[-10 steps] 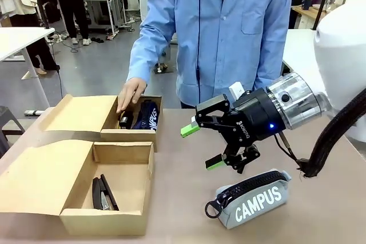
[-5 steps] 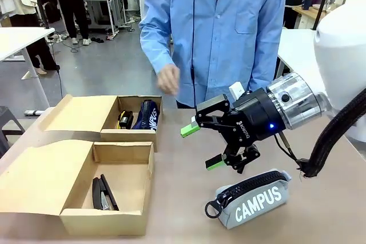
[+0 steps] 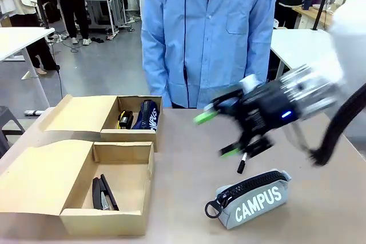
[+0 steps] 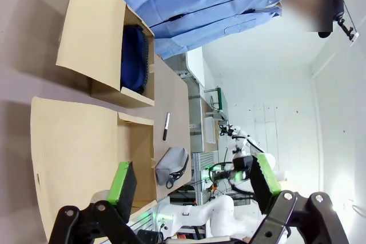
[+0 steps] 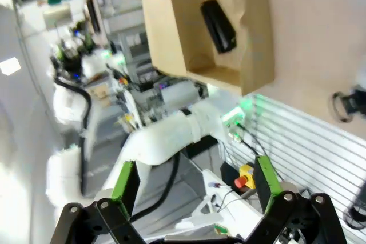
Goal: Place items inside the box.
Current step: Pick up a Pencil pouch or Stapler and place it inside the Mailer Box closest to the robot.
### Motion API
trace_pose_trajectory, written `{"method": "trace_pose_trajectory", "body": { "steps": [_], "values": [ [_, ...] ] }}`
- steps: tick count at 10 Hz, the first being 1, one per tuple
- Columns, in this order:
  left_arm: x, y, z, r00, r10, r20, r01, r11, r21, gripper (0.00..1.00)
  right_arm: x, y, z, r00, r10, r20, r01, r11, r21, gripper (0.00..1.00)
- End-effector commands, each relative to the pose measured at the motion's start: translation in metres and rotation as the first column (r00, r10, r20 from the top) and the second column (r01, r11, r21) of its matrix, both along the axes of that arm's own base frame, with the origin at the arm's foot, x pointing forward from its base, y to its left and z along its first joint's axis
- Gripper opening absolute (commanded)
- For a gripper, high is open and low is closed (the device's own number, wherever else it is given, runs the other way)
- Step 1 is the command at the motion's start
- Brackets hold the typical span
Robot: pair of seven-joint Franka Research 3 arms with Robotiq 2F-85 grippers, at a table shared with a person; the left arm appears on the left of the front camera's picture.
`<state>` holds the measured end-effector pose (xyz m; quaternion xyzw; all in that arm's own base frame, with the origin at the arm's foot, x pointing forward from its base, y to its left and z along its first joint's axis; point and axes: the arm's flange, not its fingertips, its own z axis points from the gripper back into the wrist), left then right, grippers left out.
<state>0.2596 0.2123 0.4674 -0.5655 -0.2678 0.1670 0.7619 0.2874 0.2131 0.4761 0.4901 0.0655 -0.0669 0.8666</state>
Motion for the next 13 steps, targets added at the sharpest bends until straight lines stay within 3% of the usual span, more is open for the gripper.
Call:
{"method": "trace_pose_trajectory", "body": {
  "steps": [1, 2, 4, 5, 7, 9, 10, 13],
  "values": [
    [0.0, -0.001, 0.001, 1.0, -0.001, 0.027, 0.001, 1.0, -0.005, 1.0, 0.044, -0.112, 0.027, 0.993, -0.092, -0.069, 0.097, 0.992, 0.075, 1.0],
    [0.0, -0.001, 0.001, 1.0, -0.001, 0.027, 0.001, 1.0, -0.005, 1.0, 0.038, -0.138, 0.025, 0.991, -0.113, -0.069, 0.121, 0.984, 0.132, 1.0],
    [0.0, -0.001, 0.001, 1.0, -0.001, 0.027, 0.001, 1.0, -0.005, 1.0, 0.012, -0.209, 0.019, 0.991, 0.062, -0.115, -0.038, 0.979, 0.201, 1.0],
    [0.0, -0.001, 0.001, 1.0, -0.001, 0.027, 0.001, 1.0, -0.005, 1.0, -0.003, -0.255, 0.008, 0.992, 0.051, -0.116, -0.022, 0.97, 0.243, 1.0],
    [0.0, -0.001, 0.001, 1.0, -0.001, 0.027, 0.001, 1.0, -0.005, 1.0, -0.03, -0.329, -0.042, 0.988, -0.119, -0.099, 0.146, 0.93, 0.338, 1.0],
    [0.0, -0.001, 0.001, 1.0, -0.001, 0.027, 0.001, 1.0, -0.005, 1.0, -0.042, -0.321, -0.075, 0.941, -0.336, -0.04, 0.328, 0.878, 0.348, 1.0],
    [0.0, -0.001, 0.001, 1.0, -0.001, 0.027, 0.001, 1.0, -0.005, 1.0, -0.037, -0.339, -0.03, 0.984, -0.143, -0.109, 0.172, 0.927, 0.333, 1.0],
    [0.0, -0.001, 0.001, 1.0, -0.001, 0.027, 0.001, 1.0, -0.005, 1.0, -0.037, -0.339, -0.03, 0.984, -0.143, -0.109, 0.172, 0.927, 0.333, 1.0]
  ]
}}
